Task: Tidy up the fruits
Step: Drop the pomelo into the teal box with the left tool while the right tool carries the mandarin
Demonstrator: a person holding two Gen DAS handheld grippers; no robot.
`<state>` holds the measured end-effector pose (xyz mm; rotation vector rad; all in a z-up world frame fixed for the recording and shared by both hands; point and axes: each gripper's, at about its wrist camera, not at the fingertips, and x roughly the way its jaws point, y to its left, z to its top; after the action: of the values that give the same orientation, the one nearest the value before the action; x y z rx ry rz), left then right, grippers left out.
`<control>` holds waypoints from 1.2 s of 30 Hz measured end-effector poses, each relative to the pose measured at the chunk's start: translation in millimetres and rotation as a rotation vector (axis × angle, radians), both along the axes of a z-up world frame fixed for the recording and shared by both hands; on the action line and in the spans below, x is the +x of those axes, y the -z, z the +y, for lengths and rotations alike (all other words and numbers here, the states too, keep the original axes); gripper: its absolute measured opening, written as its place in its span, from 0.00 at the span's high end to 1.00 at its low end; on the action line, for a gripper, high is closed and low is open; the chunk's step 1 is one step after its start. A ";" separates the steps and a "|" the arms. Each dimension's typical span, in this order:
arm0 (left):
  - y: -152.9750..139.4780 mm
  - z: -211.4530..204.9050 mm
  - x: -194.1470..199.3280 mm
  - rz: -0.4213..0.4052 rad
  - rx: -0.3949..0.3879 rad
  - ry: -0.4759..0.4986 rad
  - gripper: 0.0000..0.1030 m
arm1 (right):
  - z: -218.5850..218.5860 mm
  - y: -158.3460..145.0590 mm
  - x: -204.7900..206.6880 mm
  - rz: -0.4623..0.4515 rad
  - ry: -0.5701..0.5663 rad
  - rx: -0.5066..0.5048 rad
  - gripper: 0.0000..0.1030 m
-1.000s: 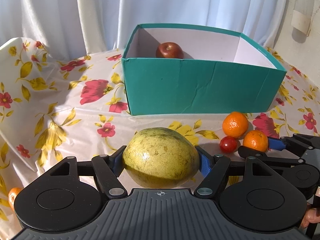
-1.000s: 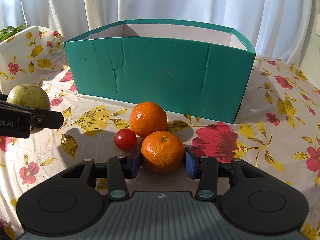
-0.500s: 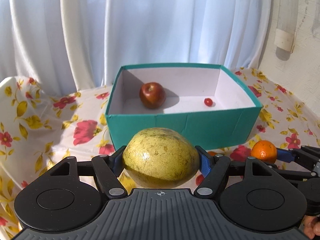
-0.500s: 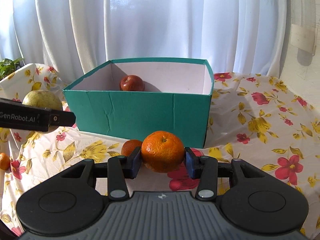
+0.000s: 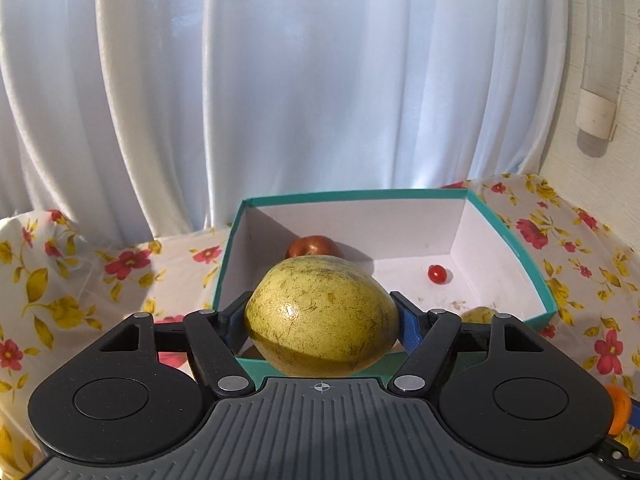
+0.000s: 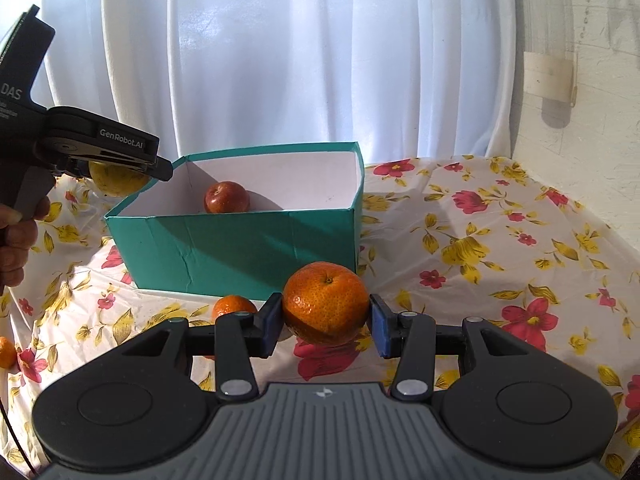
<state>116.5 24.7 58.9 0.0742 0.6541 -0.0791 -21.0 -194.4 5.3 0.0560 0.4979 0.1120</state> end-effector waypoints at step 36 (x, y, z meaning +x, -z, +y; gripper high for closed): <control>68.7 -9.1 66.0 0.190 -0.007 -0.043 0.26 | -16.9 -11.3 -17.0 -0.003 0.099 -0.039 0.57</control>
<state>182.4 15.6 -9.8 0.0459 0.8447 -0.0477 -38.0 -211.3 16.6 0.0423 0.4929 0.0056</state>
